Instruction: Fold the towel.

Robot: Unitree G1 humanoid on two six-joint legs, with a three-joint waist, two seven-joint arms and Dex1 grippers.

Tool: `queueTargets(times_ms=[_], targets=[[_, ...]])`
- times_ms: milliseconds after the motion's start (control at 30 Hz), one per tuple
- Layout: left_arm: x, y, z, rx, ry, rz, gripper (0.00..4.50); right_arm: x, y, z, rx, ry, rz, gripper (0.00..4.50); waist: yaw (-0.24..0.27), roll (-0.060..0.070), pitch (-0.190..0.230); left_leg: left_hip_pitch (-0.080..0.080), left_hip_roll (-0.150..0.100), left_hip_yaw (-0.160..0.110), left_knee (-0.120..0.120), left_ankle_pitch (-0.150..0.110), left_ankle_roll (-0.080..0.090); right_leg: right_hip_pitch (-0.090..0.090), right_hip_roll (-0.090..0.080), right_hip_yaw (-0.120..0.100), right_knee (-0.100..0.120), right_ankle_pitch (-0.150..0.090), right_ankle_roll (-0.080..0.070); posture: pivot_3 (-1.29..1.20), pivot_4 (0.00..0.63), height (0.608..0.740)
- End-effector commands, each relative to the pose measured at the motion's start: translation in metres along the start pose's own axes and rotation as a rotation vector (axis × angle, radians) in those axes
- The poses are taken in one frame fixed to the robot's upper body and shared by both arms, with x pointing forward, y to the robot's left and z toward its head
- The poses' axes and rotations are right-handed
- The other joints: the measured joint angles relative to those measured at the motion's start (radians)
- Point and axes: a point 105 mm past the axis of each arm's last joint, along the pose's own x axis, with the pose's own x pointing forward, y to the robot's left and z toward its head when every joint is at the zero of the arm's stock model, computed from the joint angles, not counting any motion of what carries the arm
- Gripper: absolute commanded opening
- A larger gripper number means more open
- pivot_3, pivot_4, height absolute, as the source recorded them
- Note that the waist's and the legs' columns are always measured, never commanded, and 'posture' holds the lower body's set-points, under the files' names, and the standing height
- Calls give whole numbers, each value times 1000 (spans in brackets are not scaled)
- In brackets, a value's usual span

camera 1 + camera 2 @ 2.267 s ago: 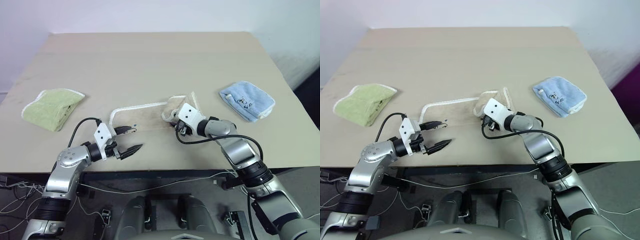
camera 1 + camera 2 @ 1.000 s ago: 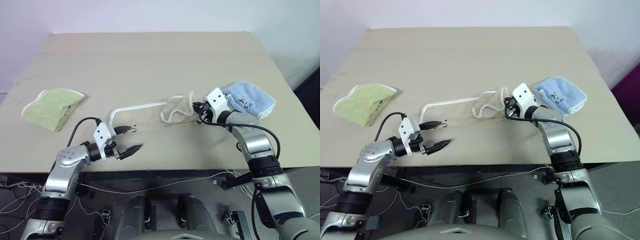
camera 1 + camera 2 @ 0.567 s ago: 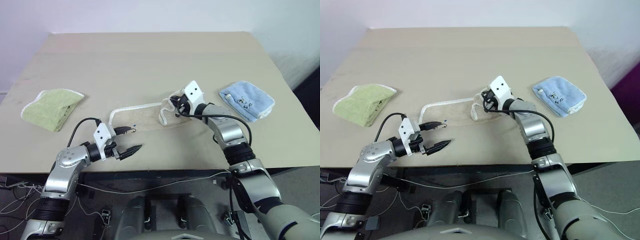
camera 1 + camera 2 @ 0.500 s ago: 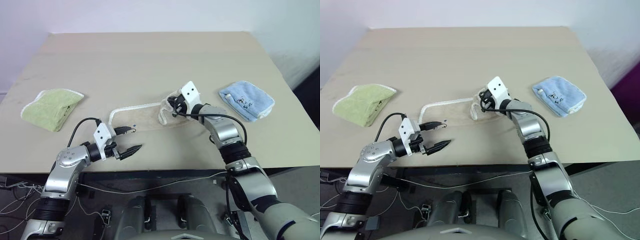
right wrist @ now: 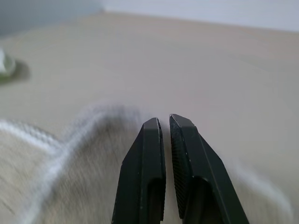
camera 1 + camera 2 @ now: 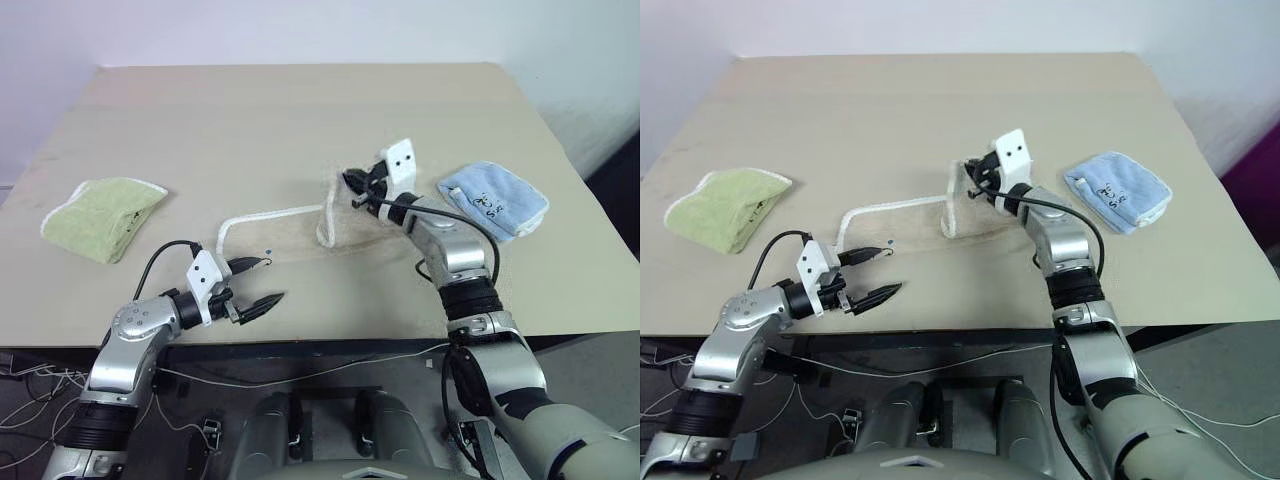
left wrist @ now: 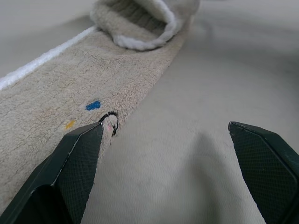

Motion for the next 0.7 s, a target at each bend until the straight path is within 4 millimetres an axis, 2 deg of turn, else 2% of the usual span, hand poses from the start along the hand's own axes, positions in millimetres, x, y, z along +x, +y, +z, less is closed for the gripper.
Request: queueTargets(times_ms=[33, 100, 300, 400, 533, 633, 700], targets=[[-2, 1, 12, 30, -32, 6, 4500, -10, -4, 35, 46, -91, 12, 361, 1, 0, 0, 0, 0, 0, 0, 0, 0, 0, 0, 0, 0, 0, 0, 0, 150, 740], [-2, 2, 12, 30, -32, 6, 4500, -15, -1, 34, 26, -66, 33, 361, 1, 0, 0, 0, 0, 0, 0, 0, 0, 0, 0, 0, 0, 0, 0, 0, 150, 740], [-3, 4, 13, 26, -33, 15, 4500, -35, 1, 11, -67, 58, 59, 361, 1, 0, 0, 0, 0, 0, 0, -3, 6, 0, -1, 0, 0, 0, 0, 0, 150, 740], [-10, 9, 23, -50, -104, 64, 4500, -40, 5, -1, -65, 94, 73, 361, 1, 0, 0, 0, 0, 0, 0, -3, 6, -1, -1, 0, 0, 0, 0, 0, 150, 740], [-21, 19, 38, -259, -237, 202, 4500, -41, 10, -26, -117, 163, 66, 361, 0, 0, 0, 0, 0, 0, 0, -3, 6, -1, -1, 0, 0, 0, 0, 0, 150, 740], [-33, 16, 43, -464, -331, 281, 4500, -39, 12, -25, -114, 147, 66, 361, 0, 0, 0, 0, 0, 0, 0, -3, 6, 0, -1, 1, 0, 0, 0, 0, 150, 740], [-40, 12, 40, -561, -345, 328, 4500, -37, 14, -21, -114, 129, 70, 361, 1, 0, 0, 0, 0, 0, 0, -3, 6, 0, -1, 1, 0, 0, 0, 0, 150, 740]])
